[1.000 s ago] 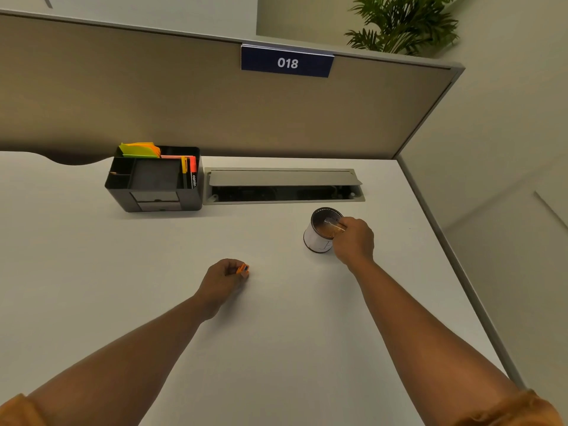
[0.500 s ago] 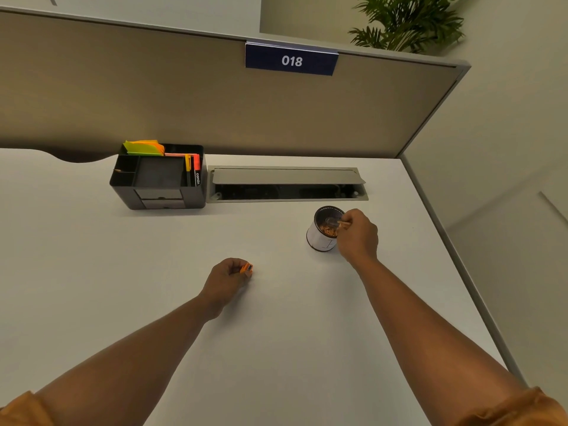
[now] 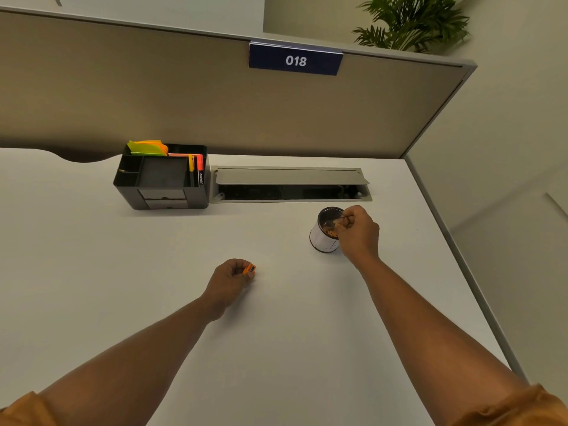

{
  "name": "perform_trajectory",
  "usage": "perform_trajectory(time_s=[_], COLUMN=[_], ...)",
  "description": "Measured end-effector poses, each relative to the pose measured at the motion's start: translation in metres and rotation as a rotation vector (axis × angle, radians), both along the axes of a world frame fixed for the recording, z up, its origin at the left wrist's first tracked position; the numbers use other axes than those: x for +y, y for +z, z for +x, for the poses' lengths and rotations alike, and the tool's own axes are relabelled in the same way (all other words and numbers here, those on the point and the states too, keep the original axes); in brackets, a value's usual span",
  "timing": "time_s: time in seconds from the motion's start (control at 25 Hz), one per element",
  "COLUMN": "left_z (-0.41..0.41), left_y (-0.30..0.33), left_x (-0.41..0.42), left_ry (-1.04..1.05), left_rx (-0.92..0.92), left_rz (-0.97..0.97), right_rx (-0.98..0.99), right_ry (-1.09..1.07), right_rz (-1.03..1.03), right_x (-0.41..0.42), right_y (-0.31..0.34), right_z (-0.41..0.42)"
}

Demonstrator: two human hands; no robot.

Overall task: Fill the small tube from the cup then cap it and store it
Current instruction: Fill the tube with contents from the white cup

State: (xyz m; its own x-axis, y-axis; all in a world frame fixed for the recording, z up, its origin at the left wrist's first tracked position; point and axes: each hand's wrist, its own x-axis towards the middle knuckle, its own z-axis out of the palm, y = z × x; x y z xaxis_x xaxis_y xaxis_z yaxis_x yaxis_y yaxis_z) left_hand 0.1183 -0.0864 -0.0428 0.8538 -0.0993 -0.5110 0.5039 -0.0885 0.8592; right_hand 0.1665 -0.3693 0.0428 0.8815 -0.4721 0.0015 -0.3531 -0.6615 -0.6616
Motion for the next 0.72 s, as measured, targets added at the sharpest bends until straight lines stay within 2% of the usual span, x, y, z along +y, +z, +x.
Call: perform_trajectory(time_s=[0.72], left_z=[0.0002], left_y=[-0.0022], left_x=[0.0007], left_ry=[-0.015], left_rx=[-0.024], left_rz=[0.014], right_rx=[-0.045], right_ry=[-0.001], right_rz=[-0.013], right_x=[0.0076], right_y=[0.0028], right_z=[0.0022])
